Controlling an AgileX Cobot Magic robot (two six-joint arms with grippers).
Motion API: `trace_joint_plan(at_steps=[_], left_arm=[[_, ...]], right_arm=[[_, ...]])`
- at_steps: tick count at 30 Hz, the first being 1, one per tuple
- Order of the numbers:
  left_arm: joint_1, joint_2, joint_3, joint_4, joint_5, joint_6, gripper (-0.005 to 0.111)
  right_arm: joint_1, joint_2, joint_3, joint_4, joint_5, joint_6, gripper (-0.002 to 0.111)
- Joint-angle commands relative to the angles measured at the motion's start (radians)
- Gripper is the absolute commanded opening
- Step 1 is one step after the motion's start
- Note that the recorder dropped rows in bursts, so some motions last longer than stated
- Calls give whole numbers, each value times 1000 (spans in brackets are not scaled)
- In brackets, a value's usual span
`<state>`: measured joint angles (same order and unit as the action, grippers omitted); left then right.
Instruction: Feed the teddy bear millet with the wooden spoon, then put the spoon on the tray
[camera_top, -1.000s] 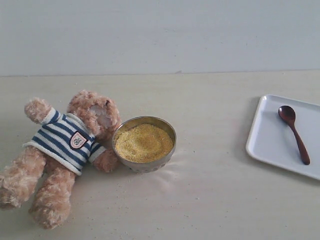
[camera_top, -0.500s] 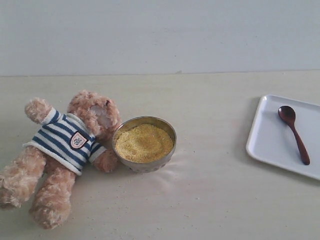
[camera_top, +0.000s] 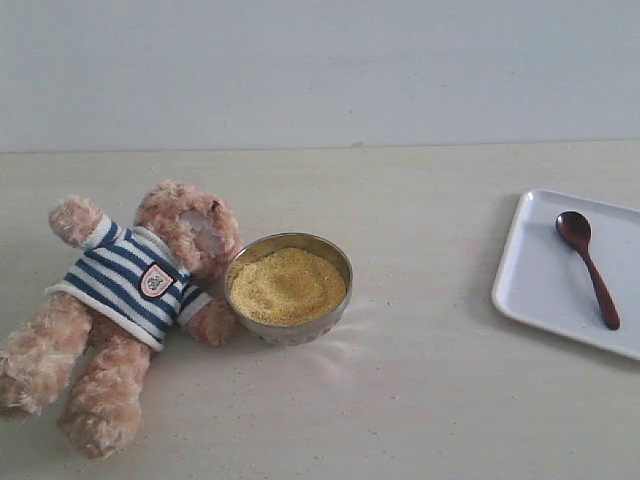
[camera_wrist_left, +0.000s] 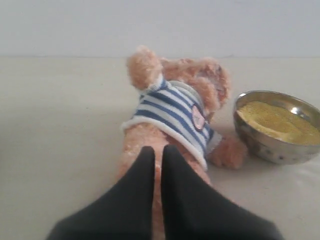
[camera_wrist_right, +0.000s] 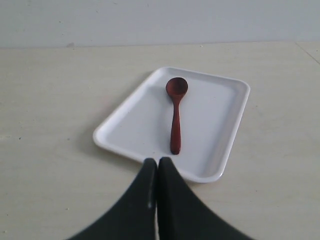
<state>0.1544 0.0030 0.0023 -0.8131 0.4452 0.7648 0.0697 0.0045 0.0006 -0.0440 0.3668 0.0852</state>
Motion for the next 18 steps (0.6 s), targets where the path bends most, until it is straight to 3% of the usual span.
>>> trace_joint_plan(at_steps=[1, 4, 7, 18], left_arm=[[-1, -3, -2, 210, -190, -231, 5], [0, -3, -2, 435, -212, -587, 5], [0, -3, -2, 713, -112, -863, 5], [-1, -3, -2, 712, -102, -866, 5]], right_arm=[[-2, -4, -1, -2, -3, -5, 0], [-2, -4, -1, -2, -3, -5, 0], [-2, -4, -1, -2, -3, -5, 0], [-2, -4, -1, -2, -3, -5, 0]])
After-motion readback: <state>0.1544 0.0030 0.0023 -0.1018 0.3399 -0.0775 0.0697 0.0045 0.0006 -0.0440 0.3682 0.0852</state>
